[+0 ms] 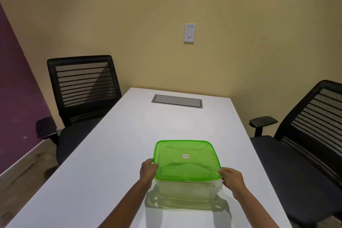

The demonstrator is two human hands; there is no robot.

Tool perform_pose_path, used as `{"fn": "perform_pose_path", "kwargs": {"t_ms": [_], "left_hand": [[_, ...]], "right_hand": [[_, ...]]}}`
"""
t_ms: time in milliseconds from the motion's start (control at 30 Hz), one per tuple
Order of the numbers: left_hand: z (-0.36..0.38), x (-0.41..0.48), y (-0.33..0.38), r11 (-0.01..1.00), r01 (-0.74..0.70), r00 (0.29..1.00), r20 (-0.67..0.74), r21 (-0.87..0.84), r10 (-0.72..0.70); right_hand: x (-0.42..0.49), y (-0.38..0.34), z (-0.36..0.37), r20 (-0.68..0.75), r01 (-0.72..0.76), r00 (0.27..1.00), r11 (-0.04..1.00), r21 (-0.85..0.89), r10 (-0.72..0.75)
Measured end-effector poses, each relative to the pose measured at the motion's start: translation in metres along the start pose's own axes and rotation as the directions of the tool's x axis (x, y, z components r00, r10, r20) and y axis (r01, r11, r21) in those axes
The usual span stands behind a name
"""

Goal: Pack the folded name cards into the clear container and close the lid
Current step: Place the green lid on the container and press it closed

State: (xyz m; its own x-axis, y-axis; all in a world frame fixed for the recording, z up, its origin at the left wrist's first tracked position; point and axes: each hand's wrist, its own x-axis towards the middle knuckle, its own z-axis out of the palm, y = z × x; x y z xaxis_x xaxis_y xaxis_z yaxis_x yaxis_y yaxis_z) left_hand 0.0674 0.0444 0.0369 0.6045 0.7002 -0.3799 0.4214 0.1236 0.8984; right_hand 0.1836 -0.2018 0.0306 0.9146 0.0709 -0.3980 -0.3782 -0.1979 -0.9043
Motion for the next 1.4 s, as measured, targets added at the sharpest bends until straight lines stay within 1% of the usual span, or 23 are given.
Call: {"fn": "perform_pose_path", "kwargs": {"t_ms": [133, 267, 467, 633, 900, 1100, 1267, 1333, 1400], "left_hand": [[0.007, 0.007, -0.007, 0.999, 0.027, 1.000, 0.003, 0.017, -0.027], [0.013, 0.015, -0.008, 0.999, 0.024, 1.000, 0.004, 0.027, -0.025], [0.018, 0.022, -0.004, 0.994, 0.031, 0.999, -0.037, 0.101, -0.028], [0.022, 0.019, -0.001, 0.964, 0.065, 0.996, -0.072, 0.257, -0.048], [0.018, 0.017, -0.007, 0.949, 0.058, 0.997, -0.062, 0.308, -0.041], [0.013, 0.010, -0.016, 0.963, 0.054, 0.998, -0.046, 0.265, -0.044], [0.010, 0.002, -0.023, 0.973, 0.078, 0.997, -0.044, 0.216, -0.070], [0.008, -0.004, -0.026, 0.986, 0.106, 0.994, -0.011, 0.130, -0.105], [0.007, -0.006, -0.032, 0.985, 0.175, 0.984, 0.036, -0.004, -0.175]], "right_hand": [[0.007, 0.010, -0.001, -0.028, 0.008, 1.000, 1.000, -0.020, -0.009], [0.015, 0.021, -0.002, -0.056, 0.013, 0.998, 1.000, -0.026, -0.014], [0.026, 0.030, -0.002, -0.041, -0.009, 0.999, 0.999, -0.035, 0.008], [0.024, 0.030, -0.005, -0.043, -0.023, 0.999, 1.000, -0.006, 0.023], [0.015, 0.032, -0.007, -0.015, -0.035, 0.999, 0.999, 0.032, 0.035], [0.010, 0.035, -0.008, 0.005, -0.050, 0.999, 0.997, 0.055, 0.050], [0.007, 0.035, -0.007, 0.005, -0.081, 0.997, 0.994, 0.075, 0.080], [0.007, 0.036, -0.005, 0.004, -0.081, 0.997, 0.994, 0.070, 0.081], [0.005, 0.038, -0.003, -0.012, -0.067, 0.998, 0.996, 0.061, 0.068]]}}
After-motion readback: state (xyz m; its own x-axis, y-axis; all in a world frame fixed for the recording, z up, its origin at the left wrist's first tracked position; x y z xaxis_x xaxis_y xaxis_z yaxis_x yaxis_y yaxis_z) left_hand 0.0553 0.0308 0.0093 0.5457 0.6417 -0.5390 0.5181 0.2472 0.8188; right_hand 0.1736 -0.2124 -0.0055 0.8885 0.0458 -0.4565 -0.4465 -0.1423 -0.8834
